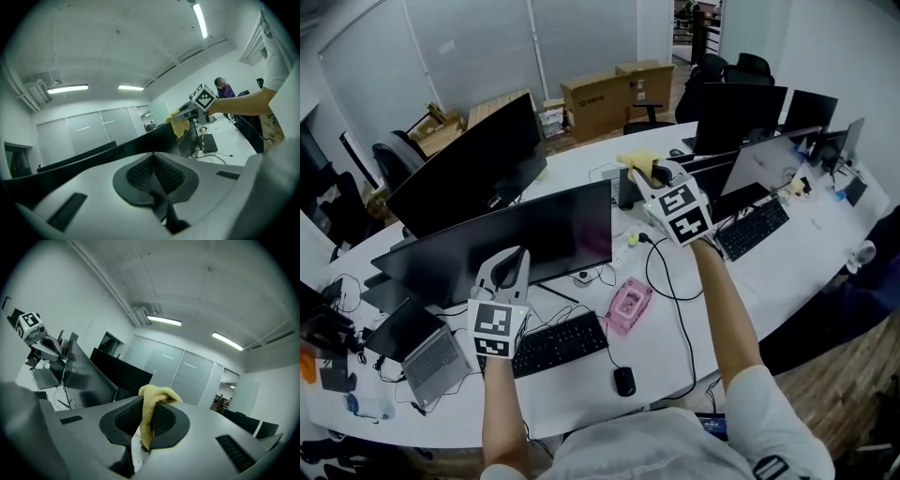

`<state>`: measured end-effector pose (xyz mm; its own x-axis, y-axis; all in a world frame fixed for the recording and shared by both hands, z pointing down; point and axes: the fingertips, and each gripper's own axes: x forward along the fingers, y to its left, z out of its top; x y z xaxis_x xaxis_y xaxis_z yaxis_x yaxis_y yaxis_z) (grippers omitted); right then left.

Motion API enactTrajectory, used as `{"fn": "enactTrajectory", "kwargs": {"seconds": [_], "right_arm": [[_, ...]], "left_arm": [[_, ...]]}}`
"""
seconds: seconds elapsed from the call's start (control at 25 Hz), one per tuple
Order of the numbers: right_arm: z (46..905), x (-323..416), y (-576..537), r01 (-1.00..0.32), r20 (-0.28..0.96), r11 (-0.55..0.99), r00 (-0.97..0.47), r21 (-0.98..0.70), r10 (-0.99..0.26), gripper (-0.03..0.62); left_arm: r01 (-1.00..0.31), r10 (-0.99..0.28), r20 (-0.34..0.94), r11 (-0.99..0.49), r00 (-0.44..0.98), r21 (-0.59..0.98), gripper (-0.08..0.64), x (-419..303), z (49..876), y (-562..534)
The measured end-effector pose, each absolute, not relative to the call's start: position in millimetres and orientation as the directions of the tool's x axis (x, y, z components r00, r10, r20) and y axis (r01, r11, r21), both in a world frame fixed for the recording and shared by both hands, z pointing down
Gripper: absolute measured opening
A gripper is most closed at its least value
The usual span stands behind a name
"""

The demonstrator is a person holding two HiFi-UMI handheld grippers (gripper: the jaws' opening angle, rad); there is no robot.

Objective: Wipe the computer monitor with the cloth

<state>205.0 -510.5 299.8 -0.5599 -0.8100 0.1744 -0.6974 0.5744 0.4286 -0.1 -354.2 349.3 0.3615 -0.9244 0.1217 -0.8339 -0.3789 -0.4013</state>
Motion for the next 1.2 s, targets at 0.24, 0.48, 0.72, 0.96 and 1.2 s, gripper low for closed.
{"fn": "enactTrajectory", "kwargs": {"seconds": [0.24, 0.48, 0.72, 0.96, 1.2], "right_arm": [[322, 178, -495, -0.599, 0.219, 0.650, -0.634, 0.467, -0.741, 0.057], [338, 163, -484, -0.534, 0.239, 0.657, -0.650, 0.531, -0.721, 0.057], [357, 159, -477, -0.517, 0.268, 0.649, -0.628, 0.559, -0.731, 0.057], [391, 158, -473, -0.507, 0.325, 0.678, -0.617, 0.532, -0.717, 0.057], [435, 159, -477, -0.514, 0.376, 0.703, -0.603, 0.491, -0.703, 0.057]], "left_arm": [[-0.835, -0.926, 0.127, -0.375, 0.354, -0.402, 0.020, 5, 353, -353], [-0.838, -0.928, 0.139, -0.371, 0.345, -0.400, 0.020, 5, 359, -350], [-0.838, -0.927, 0.149, -0.374, 0.343, -0.396, 0.020, 6, 366, -344], [-0.842, -0.923, 0.161, -0.384, 0.349, -0.379, 0.020, 8, 373, -337], [-0.849, -0.923, 0.185, -0.384, 0.339, -0.363, 0.020, 9, 389, -329]]}}
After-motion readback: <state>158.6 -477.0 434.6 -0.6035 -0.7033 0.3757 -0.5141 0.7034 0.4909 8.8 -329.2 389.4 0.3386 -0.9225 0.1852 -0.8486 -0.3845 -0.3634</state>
